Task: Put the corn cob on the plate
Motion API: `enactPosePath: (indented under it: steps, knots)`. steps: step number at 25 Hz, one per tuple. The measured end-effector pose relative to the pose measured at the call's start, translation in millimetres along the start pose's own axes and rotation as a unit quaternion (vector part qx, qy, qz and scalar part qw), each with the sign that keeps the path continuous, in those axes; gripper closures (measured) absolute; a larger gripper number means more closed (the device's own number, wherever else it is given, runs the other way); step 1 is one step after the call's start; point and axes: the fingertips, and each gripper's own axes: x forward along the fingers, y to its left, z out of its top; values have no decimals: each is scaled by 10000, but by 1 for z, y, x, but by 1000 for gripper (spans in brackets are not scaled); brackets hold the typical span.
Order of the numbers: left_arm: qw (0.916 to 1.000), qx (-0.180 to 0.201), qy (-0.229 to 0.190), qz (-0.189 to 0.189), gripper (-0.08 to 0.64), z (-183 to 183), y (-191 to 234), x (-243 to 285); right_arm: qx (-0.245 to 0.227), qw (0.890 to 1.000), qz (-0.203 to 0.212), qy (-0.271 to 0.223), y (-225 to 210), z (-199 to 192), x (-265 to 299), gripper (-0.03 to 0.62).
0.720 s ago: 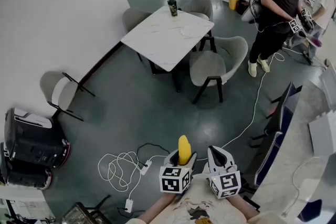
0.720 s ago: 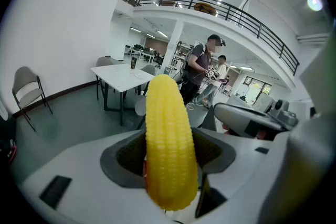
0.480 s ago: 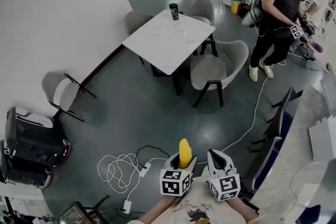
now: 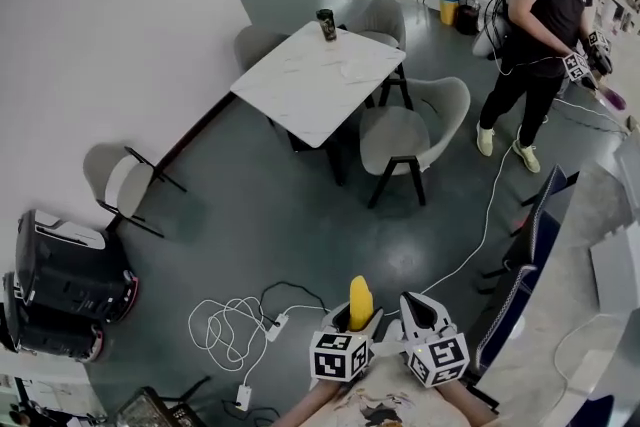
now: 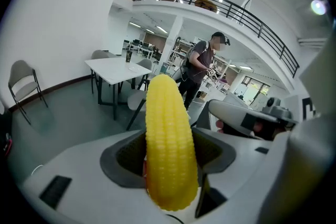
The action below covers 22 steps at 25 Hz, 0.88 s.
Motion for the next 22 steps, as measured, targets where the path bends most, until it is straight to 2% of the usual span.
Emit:
enactPosePath:
  steps: [5,10,13,17,22]
  knots:
    - [9999,-98,92,-45,304,7,1,6,257,9994,-134,188,-13,-8,6,589]
    - [9986,-242,358,-290,304,12,20,48,229,9995,-144,189,-28,-8,44,589]
    - [9985,-242,302,-385,304,49,40,71,214,9993,-266,164,-43,2,79,589]
    - [9987,-144,147,-473,304,101,65,91,112,9989,-440,77,-57,38,125,589]
    - [9969,-3,217,-753,304,154,101,119,83,9965,-799,-218,-67,82,186,589]
